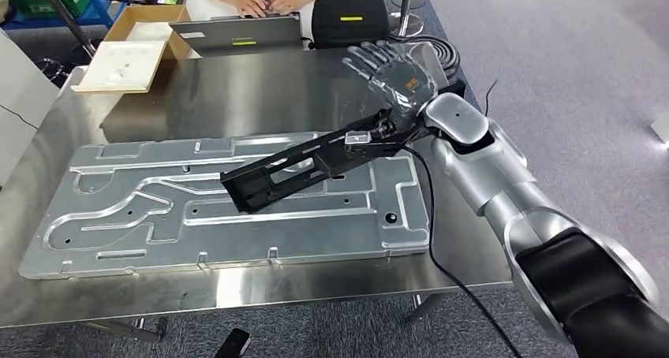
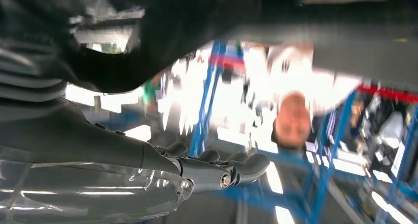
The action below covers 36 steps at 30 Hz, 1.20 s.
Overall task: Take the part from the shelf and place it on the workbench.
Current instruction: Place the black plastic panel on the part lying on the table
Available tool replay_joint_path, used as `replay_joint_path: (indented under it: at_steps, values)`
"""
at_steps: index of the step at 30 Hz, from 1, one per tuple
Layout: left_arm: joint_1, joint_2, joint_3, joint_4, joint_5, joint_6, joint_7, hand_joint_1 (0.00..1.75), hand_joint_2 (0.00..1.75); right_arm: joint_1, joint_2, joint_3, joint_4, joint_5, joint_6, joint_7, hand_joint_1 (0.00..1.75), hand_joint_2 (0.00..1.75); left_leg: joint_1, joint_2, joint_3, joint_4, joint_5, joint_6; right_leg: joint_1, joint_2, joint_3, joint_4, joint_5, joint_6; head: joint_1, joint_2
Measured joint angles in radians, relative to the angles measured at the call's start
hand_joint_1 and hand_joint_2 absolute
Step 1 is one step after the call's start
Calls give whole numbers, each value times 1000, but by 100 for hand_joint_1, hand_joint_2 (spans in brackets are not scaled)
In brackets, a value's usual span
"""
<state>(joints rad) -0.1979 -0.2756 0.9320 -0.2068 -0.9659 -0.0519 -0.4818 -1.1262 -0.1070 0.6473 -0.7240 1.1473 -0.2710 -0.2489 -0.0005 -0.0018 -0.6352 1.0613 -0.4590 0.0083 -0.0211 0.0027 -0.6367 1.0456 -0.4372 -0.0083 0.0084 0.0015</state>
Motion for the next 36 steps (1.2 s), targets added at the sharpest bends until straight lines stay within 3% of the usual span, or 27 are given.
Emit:
replay_joint_path:
  at_steps: [3,4,5,6,8,10,13,15,16,18,19,20,21,22,24,26,30,32,34,35,36]
  values:
    - [-2,0,0,0,-2,0,0,0,175,-23,5,41,9,29,-52,7,0,0,6,0,-76,173,-87,-14,1,0,2,-1,1,-8,0,0]
    - [-2,0,0,0,-2,0,0,0,175,-24,6,50,12,32,-57,8,0,0,7,0,-101,225,-102,-15,2,-1,3,-1,0,-9,0,0]
    - [0,0,0,0,-2,0,0,0,175,-24,6,57,16,32,-58,10,0,0,7,0,-112,246,-99,-14,3,-1,3,-1,0,-9,0,0]
    - [1,0,0,0,-2,0,0,0,175,-25,6,64,19,33,-58,12,0,0,7,0,-103,224,-78,-12,5,-1,4,-1,0,-9,0,0]
    - [1,1,0,0,-2,0,0,0,175,-27,6,73,21,33,-58,15,0,0,6,-1,-41,93,-12,-1,7,0,7,-1,-1,-9,0,0]
    - [-1,1,0,0,-2,0,0,0,175,-32,6,77,22,33,-58,17,0,0,2,-1,10,-12,21,9,10,2,7,-1,-1,-4,0,0]
    - [-1,0,0,0,-2,0,0,0,175,-37,6,82,25,33,-58,18,0,0,2,-2,21,-37,25,17,13,3,7,-9,3,11,0,0]
    - [-1,0,0,0,-2,0,0,0,175,-40,6,85,27,33,-58,18,0,0,7,0,27,-52,35,29,13,3,0,10,-14,21,0,0]
    - [-1,-1,0,0,-2,0,0,0,175,-43,5,86,28,32,-58,18,0,0,10,1,29,-59,39,35,13,2,-16,47,-40,24,0,0]
    - [-2,-1,0,0,-3,0,0,0,175,-44,5,87,30,35,-65,18,0,0,9,2,29,-62,42,40,10,2,-73,173,-106,28,0,0]
    - [-1,-1,0,0,-4,0,0,0,175,-42,5,89,31,40,-78,15,0,0,8,2,28,-61,42,40,9,2,-100,232,-129,30,0,0]
    - [-1,-1,0,0,-6,0,1,0,175,-40,4,91,31,46,-95,11,0,0,8,2,28,-60,42,40,9,2,-114,264,-133,31,0,0]
    - [0,-1,0,0,-7,0,2,0,175,-38,4,94,31,51,-109,6,0,0,7,1,27,-59,42,40,8,2,-110,259,-119,30,1,0]
    - [0,-1,0,0,-9,0,3,0,175,-38,4,96,28,51,-107,1,0,0,7,0,28,-57,41,39,9,2,-86,211,-88,28,1,0]
    - [-1,-4,-1,0,-8,1,4,0,175,-42,6,100,24,27,-40,-7,0,0,3,-2,26,-50,37,34,12,0,-15,72,-25,17,1,0]
    - [-2,-6,-1,0,-5,2,3,0,175,-48,10,103,25,-9,45,-16,0,0,0,-2,21,-44,34,26,17,-2,21,-7,-4,9,0,0]
    - [1,-6,0,0,1,5,-1,0,175,-54,18,105,44,-146,182,-62,0,0,0,-2,12,-27,20,6,12,-4,25,-26,2,-6,0,0]
    - [2,-6,0,0,1,6,-5,0,175,-61,27,97,60,-275,314,-79,0,0,5,-2,-25,61,-35,-5,7,-6,28,-31,6,-13,0,0]
    - [3,-5,0,0,0,8,-9,0,175,-65,38,71,84,-425,470,-89,0,0,11,-2,-84,194,-92,-15,6,-5,28,-30,7,-15,0,0]
    - [4,-5,-1,0,-1,9,-10,0,175,-66,41,55,98,-486,531,-95,0,0,14,-2,-104,234,-101,-18,6,-5,28,-30,6,-15,0,0]
    - [5,-4,-1,0,-1,10,-12,0,175,-67,43,38,112,-545,585,-101,0,0,17,-1,-106,235,-90,-21,5,-5,28,-29,6,-14,0,0]
